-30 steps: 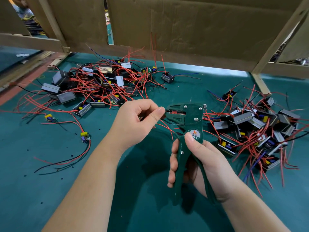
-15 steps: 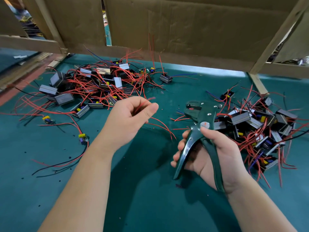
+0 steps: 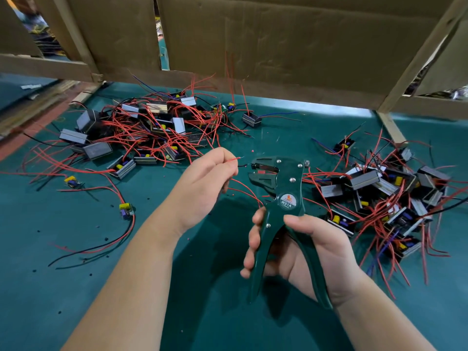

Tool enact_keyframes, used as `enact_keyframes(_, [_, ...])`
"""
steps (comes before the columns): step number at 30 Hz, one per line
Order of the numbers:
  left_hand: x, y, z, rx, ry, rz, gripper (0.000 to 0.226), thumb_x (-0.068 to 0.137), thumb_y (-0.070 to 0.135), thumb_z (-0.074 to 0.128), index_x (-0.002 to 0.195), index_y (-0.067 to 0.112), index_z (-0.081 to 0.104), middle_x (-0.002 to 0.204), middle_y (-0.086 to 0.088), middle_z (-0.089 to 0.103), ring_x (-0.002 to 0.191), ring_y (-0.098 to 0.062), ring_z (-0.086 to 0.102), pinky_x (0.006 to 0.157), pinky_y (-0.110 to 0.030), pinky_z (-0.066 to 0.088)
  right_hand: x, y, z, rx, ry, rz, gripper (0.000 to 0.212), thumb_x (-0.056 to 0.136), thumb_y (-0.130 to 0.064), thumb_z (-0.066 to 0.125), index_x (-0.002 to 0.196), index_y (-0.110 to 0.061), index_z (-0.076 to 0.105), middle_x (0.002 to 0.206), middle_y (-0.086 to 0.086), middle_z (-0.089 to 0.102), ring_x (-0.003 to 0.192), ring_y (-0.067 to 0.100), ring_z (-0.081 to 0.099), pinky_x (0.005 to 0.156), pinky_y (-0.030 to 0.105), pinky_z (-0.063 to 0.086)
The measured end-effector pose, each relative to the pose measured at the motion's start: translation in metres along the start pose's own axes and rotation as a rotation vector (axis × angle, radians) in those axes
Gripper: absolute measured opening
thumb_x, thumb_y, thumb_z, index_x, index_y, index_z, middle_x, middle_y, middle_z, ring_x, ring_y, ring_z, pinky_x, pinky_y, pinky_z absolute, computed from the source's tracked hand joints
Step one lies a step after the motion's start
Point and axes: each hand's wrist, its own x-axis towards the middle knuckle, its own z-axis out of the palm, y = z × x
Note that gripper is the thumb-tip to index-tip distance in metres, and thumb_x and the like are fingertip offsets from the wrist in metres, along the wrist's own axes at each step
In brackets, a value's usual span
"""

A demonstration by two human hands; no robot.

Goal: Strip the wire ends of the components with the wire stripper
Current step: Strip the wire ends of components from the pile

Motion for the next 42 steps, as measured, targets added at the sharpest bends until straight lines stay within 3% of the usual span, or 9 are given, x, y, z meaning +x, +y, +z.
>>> enact_keyframes(3, [-0.002,0.001,0.001,0.022,-0.004,0.047,0.017,0.086,0.028,0.049,0.07,0.021,0.051,0.066,-0.008,0.039,0.064,-0.021,0.034,0.059,-0.029,0.03,-0.001,0.0,0.0,0.006,-0.027,0.009,0.048,0.063,-0.033,0.081,0.099,-0.005,0.066,0.085,0.02,0.06,0.074,0.038,0.062,0.075,0.053,0.053])
enact_keyframes(6, [-0.004,0.004,0.002,0.014,-0.017,0.069,0.016,0.086,0.025,0.051,0.072,0.018,0.051,0.065,-0.01,0.041,0.049,-0.011,0.035,0.047,-0.016,0.03,-0.002,-0.002,-0.001,0.018,-0.078,0.016,0.045,0.068,-0.032,0.078,0.101,-0.005,0.065,0.086,0.02,0.06,0.076,0.038,0.062,0.077,0.052,0.053])
enact_keyframes(8, [-0.004,0.004,0.001,0.038,-0.019,0.079,0.015,0.084,0.024,0.052,0.071,0.016,0.052,0.064,-0.01,0.043,0.05,-0.01,0.034,0.046,-0.014,0.028,-0.003,-0.002,-0.001,0.01,-0.096,0.017,0.044,0.07,-0.033,0.076,0.102,-0.005,0.065,0.086,0.02,0.061,0.076,0.037,0.063,0.078,0.052,0.052])
enact_keyframes(17, [-0.004,0.002,-0.005,0.087,-0.02,0.121,0.017,0.08,0.022,0.058,0.068,0.011,0.054,0.055,0.008,0.042,0.056,-0.011,0.034,0.049,-0.017,0.029,-0.004,-0.003,-0.003,-0.085,-0.033,0.049,0.042,0.07,-0.038,0.078,0.094,-0.007,0.065,0.078,0.019,0.061,0.068,0.035,0.062,0.068,0.049,0.054])
enact_keyframes(25, [-0.007,0.004,-0.01,0.092,-0.107,0.15,0.015,0.083,0.018,0.058,0.069,0.014,0.053,0.052,0.016,0.045,0.05,0.0,0.035,0.051,-0.009,0.03,-0.005,-0.006,-0.005,-0.155,0.009,0.061,0.047,0.067,-0.043,0.08,0.091,-0.006,0.065,0.076,0.02,0.059,0.065,0.035,0.062,0.067,0.05,0.054])
enact_keyframes(34, [-0.008,0.002,-0.019,0.172,-0.153,0.114,0.019,0.079,0.022,0.06,0.063,0.015,0.054,0.055,0.005,0.041,0.056,-0.014,0.033,0.052,-0.023,0.028,-0.007,-0.006,-0.006,-0.222,-0.005,0.083,0.045,0.069,-0.045,0.079,0.09,-0.007,0.065,0.073,0.021,0.059,0.062,0.034,0.061,0.064,0.048,0.054])
enact_keyframes(39, [-0.007,-0.002,-0.024,0.176,-0.168,0.071,0.018,0.08,0.025,0.059,0.064,0.018,0.055,0.055,0.003,0.042,0.053,-0.011,0.035,0.048,-0.018,0.029,-0.004,0.003,-0.001,-0.25,0.122,0.081,0.053,0.07,-0.062,0.072,0.08,-0.011,0.063,0.065,0.018,0.056,0.05,0.029,0.057,0.054,0.043,0.053])
enact_keyframes(42, [-0.004,-0.005,-0.02,0.152,-0.144,-0.016,0.027,0.091,0.04,0.058,0.075,0.019,0.065,0.061,0.003,0.051,0.059,-0.016,0.048,0.06,-0.027,0.038,0.003,0.008,0.004,-0.272,0.375,0.002,0.057,0.066,-0.068,0.071,0.068,-0.013,0.057,0.054,0.013,0.048,0.037,0.024,0.045,0.044,0.032,0.043])
